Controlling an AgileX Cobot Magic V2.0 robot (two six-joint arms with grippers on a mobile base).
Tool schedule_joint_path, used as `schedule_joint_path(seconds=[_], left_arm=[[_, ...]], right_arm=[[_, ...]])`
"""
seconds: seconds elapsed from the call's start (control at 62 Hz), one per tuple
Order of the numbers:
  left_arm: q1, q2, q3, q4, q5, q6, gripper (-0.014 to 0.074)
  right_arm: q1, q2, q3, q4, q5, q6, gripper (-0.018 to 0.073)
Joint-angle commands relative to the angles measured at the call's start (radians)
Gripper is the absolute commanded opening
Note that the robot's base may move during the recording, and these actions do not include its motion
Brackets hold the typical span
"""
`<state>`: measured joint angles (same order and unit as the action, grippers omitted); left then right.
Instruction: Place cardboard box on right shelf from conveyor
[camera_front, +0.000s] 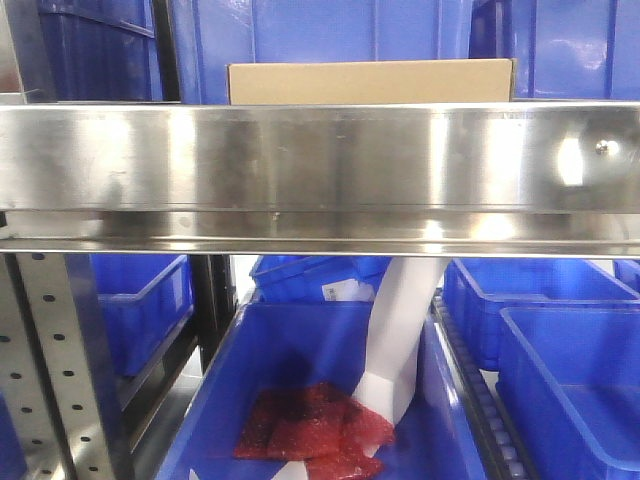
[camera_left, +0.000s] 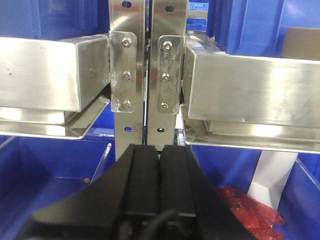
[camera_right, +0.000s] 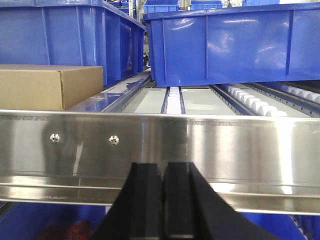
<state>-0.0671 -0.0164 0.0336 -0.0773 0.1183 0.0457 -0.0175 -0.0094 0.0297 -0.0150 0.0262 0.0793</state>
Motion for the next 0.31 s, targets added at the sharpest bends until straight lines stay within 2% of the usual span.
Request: schedule_joint_path(seconds=[0.0,0.29], left_arm=[[-0.005,-0.005,0.006,-0.006,-0.085,0.0,-0.0116],[-0.005,-0.005,0.006,-0.006,-0.085,0.0,-0.0116]], right_arm=[[-0.001,-0.019,-0.005,-0.012,-0.097,-0.001,0.0013],[-0.001,-0.019,-0.005,-0.012,-0.097,-0.001,0.0013]])
